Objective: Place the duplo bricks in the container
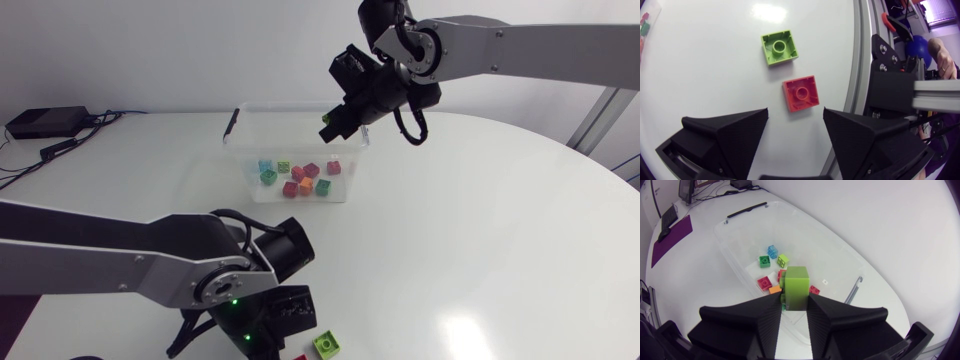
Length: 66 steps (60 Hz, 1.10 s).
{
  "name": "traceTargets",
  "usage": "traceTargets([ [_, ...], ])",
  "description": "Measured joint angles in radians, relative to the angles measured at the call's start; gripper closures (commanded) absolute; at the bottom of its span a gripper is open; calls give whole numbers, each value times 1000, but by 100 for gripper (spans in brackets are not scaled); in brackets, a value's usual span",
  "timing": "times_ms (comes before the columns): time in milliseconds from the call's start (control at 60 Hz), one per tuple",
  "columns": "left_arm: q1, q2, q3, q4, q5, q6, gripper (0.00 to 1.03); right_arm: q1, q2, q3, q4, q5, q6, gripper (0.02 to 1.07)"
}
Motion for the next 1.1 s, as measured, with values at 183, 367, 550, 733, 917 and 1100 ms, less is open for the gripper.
traceTargets([
  [183, 10, 41, 26, -38, -28, 19, 27, 0, 0, -1, -2, -4, 0, 81],
  [367, 26, 69, 76, -53, -43, 29, 27, 0, 0, -5, -3, -4, 0, 81],
  [550, 14, 76, 100, -66, -47, 38, 27, -7, -1, -14, -7, -4, 0, 81],
  [733, 18, 103, 119, -71, -46, 45, 27, -12, -6, -18, -7, -4, 0, 81],
  [917, 42, 122, 136, -80, -42, 69, 27, -14, -8, -21, -8, -8, 0, 81],
  [1100, 101, 150, 137, -67, -111, 95, 27, -24, -10, -21, -11, -15, -1, 81],
])
